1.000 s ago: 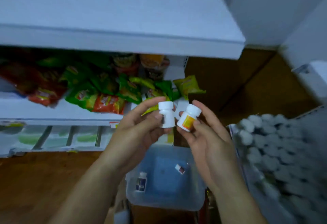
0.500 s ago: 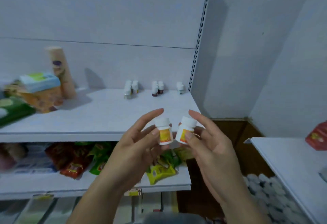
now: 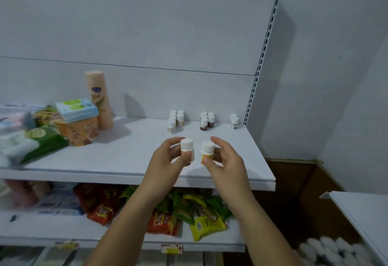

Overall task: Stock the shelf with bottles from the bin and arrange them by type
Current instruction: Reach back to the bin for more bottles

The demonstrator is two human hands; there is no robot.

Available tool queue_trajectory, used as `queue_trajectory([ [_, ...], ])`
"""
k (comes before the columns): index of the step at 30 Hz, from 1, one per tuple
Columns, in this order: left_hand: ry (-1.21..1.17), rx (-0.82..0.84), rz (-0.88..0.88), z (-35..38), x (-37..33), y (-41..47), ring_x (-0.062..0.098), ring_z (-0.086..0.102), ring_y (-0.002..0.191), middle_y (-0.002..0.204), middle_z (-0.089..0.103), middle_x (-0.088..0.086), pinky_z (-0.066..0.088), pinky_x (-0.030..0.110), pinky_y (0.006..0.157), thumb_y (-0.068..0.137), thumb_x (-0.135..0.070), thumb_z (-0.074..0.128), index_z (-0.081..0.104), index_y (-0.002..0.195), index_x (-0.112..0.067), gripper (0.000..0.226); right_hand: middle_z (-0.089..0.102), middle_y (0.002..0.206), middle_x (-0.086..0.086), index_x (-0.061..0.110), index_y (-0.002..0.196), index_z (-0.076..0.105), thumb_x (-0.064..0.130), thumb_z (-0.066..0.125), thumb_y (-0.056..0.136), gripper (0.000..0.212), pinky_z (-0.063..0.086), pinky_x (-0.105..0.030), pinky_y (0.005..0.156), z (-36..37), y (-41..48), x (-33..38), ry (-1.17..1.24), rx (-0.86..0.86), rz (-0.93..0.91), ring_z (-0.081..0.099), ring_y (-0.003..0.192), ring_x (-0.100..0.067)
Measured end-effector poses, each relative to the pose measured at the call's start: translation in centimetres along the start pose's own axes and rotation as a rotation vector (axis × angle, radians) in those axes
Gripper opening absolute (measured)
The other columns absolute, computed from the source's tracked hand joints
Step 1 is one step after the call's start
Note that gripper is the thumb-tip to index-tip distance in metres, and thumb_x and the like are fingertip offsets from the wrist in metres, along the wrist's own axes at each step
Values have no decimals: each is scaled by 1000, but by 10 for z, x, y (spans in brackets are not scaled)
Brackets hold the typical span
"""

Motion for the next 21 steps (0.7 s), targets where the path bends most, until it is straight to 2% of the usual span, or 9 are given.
queue_trajectory([
  [3,260,-46,-7,-17,39,44,3,68,109,126,69,-14,57,27,91,101,-28,70,63,134,-26,34,69,122,14,29,130,64,17,70,97,35,52,-24,94,18,41,-35,-89,-55,60,65,111,-7],
  [7,430,-63,-32,-22,77,104,5,65,106,126,66,-8,51,26,90,101,-28,69,62,135,-26,35,66,124,6,21,134,62,16,67,99,36,47,-22,84,47,98,-70,-150,-51,147,65,108,-16],
  [10,446,-65,-14,-16,92,140,10,67,103,117,71,-5,55,32,92,100,-21,68,66,130,-20,29,69,114,2,16,127,64,20,64,100,27,44,-21,74,65,141,-84,-225,-85,130,68,103,-19],
  [14,425,-93,-31,-12,110,163,11,67,95,105,73,-9,47,20,76,102,-24,64,71,113,-25,13,65,103,3,14,118,65,19,61,101,19,42,-26,79,81,179,-99,-237,-122,148,66,99,-21],
  [16,417,-91,-42,-9,118,168,9,68,91,103,74,-12,45,17,73,103,-25,62,71,109,-31,13,65,103,4,15,117,65,18,60,101,17,41,-26,78,85,191,-108,-254,-125,155,64,97,-20],
  [21,441,-183,-49,-14,132,176,13,69,93,108,73,-10,49,29,77,100,-29,63,72,115,-31,17,70,104,1,17,113,65,20,62,99,15,46,-28,79,88,213,-128,-287,-116,157,67,96,-21],
])
Point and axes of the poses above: each hand's wrist, its own y-axis towards the middle knuckle, its own z-axis out of the palm, x = y × z, the point moved 8 cm from there along y, towards the middle knuckle
